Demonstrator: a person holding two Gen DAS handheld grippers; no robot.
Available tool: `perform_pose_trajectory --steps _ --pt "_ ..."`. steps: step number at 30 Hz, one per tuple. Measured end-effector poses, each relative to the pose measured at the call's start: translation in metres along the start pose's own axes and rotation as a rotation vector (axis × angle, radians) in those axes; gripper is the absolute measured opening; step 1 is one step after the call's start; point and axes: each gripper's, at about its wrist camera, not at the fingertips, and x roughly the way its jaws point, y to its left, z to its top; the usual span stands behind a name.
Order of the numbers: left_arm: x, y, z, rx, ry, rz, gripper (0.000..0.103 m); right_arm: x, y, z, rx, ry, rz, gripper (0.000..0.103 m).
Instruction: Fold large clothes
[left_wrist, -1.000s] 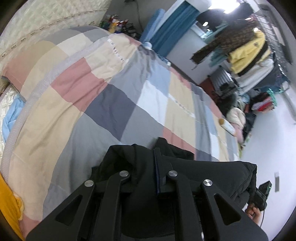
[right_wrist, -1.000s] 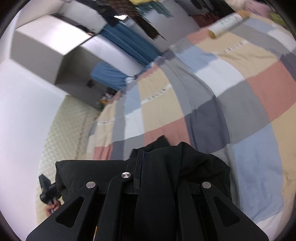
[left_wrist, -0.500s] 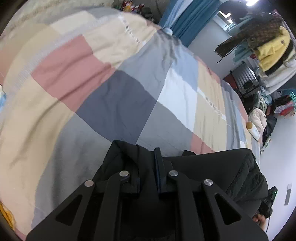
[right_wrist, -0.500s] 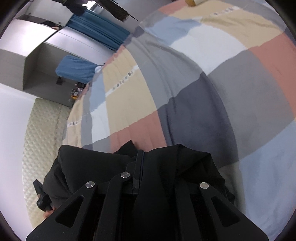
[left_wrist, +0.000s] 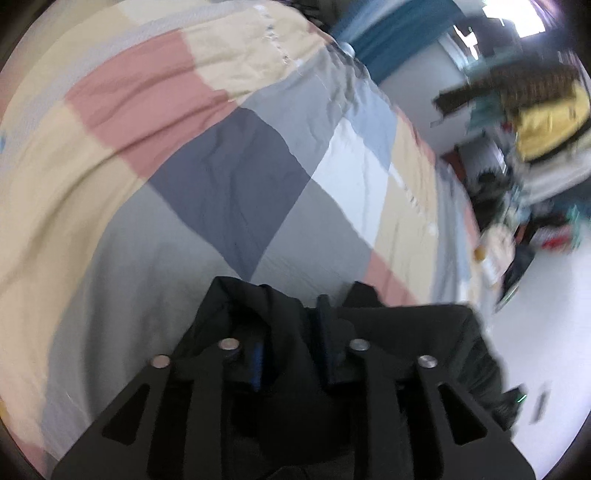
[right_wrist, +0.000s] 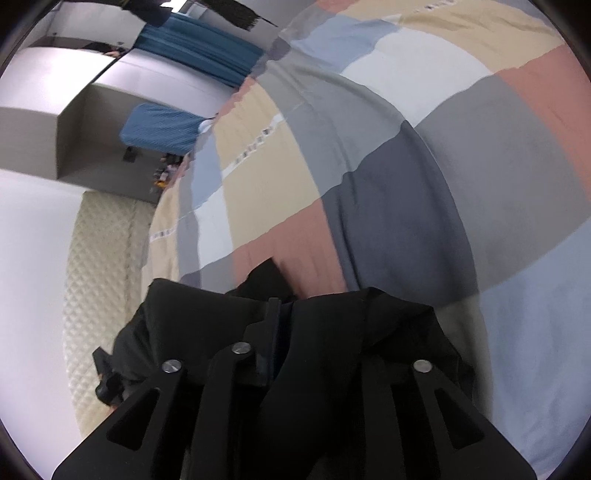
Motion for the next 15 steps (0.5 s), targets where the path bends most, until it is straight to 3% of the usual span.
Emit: perform_pose_trajectory --steps 2,4,6,8,9,11,13,15 --pt "-0.018 0.002 -0.004 -0.043 -0.008 -0.063 0.068 -0.015 0.008 -0.006 -0.03 0.005 0.0 0.024" --pt "-0.039 -0.005 -0.009 -0.016 -0.035 -0.074 0.086 -0.033 0.023 -0.015 -0.096 0.009 -0.029 0.029" --pt "-0.063 -0.015 -0.014 0.042 -0.07 -0.043 0.086 -0.05 0.041 -0.023 -0.163 -0.002 -0.073 0.033" --pt "-0.085 -0.025 -0.021 0.093 -0.113 -0.023 0.086 -0.066 0.058 -0.032 -0.229 -0.018 -0.113 0.044" --pt "-0.101 -0.034 -0.028 0.145 -0.15 -0.015 0.086 -0.075 0.067 -0.036 -0.257 -0.036 -0.132 0.054" --pt "-0.122 -0.049 -0.041 0.231 -0.208 0.001 0.086 -0.095 0.085 -0.044 -0.319 -0.089 -0.193 0.059" --pt "-0.138 -0.067 -0.056 0.32 -0.264 0.01 0.086 -0.114 0.108 -0.056 -0.403 -0.165 -0.247 0.075" --pt "-0.145 -0.083 -0.069 0.402 -0.306 0.014 0.086 -0.123 0.122 -0.067 -0.439 -0.212 -0.261 0.077"
